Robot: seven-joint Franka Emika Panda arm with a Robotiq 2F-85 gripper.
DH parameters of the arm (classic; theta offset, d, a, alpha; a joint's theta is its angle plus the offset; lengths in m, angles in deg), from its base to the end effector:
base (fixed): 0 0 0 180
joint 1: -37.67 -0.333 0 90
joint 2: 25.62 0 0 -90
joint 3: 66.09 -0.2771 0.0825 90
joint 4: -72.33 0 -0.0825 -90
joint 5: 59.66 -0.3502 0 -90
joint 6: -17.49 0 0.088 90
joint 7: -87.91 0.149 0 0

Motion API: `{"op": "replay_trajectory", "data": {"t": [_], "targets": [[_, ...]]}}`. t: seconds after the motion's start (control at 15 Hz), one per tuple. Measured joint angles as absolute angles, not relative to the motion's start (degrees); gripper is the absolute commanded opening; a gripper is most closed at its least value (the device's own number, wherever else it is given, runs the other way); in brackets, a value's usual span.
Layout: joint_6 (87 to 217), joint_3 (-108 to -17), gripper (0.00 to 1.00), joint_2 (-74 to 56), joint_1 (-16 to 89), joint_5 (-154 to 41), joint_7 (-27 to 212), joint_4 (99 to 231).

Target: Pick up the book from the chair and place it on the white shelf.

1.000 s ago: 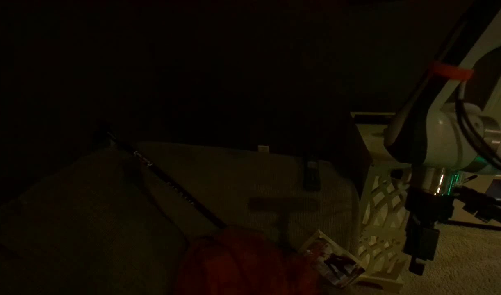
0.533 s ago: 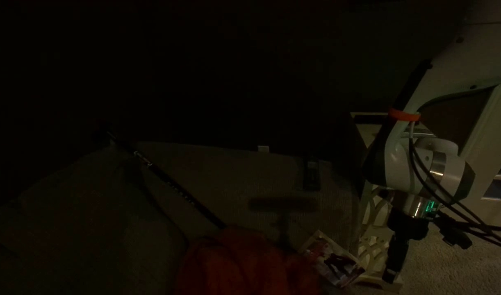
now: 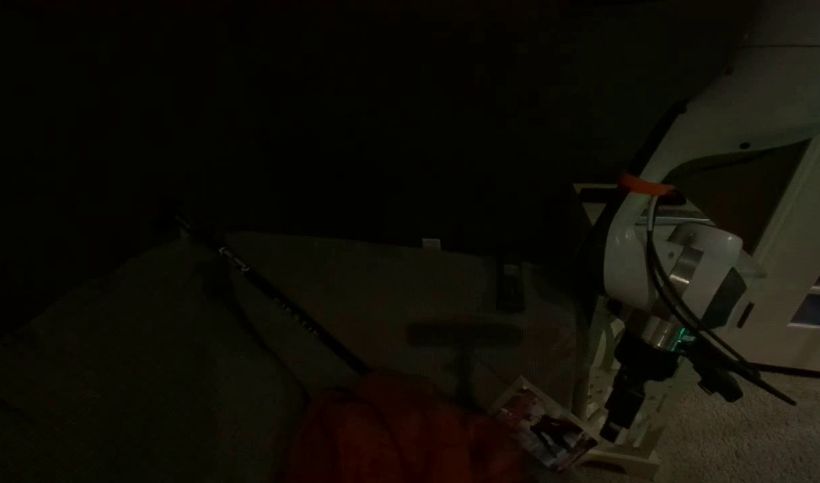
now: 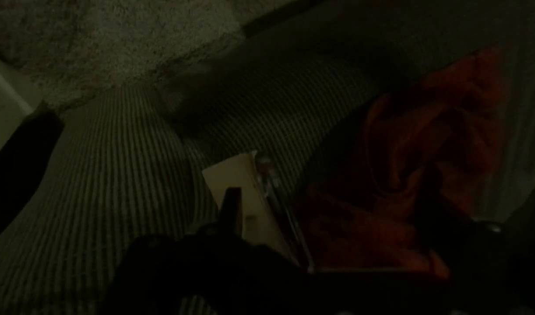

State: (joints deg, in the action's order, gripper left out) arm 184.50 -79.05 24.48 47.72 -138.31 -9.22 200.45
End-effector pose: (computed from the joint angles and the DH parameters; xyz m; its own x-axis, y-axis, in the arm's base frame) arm 0.3796 0.0062 -0.0627 0.9551 0.2698 0.1224 0.2961 -0.8827 -0.3649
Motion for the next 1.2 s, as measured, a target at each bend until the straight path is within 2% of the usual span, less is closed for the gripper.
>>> {"op": "replay_trajectory", "data": {"t": [0.6,1.0,1.07,1.13,1.2], "targets": [[186.2,-81.1,1.00,35.1,50.6,-154.4,-26.4,188.4],[186.2,-81.0,1.00,41.9,49.7,-158.3,-31.2,182.0],[186.2,-81.0,0.75,42.6,49.5,-158.9,-32.2,181.0],[186.2,-81.0,0.74,43.2,49.3,-159.7,-33.3,180.2],[186.2,-81.0,0.68,43.5,49.2,-160.7,-34.4,179.7]]}}
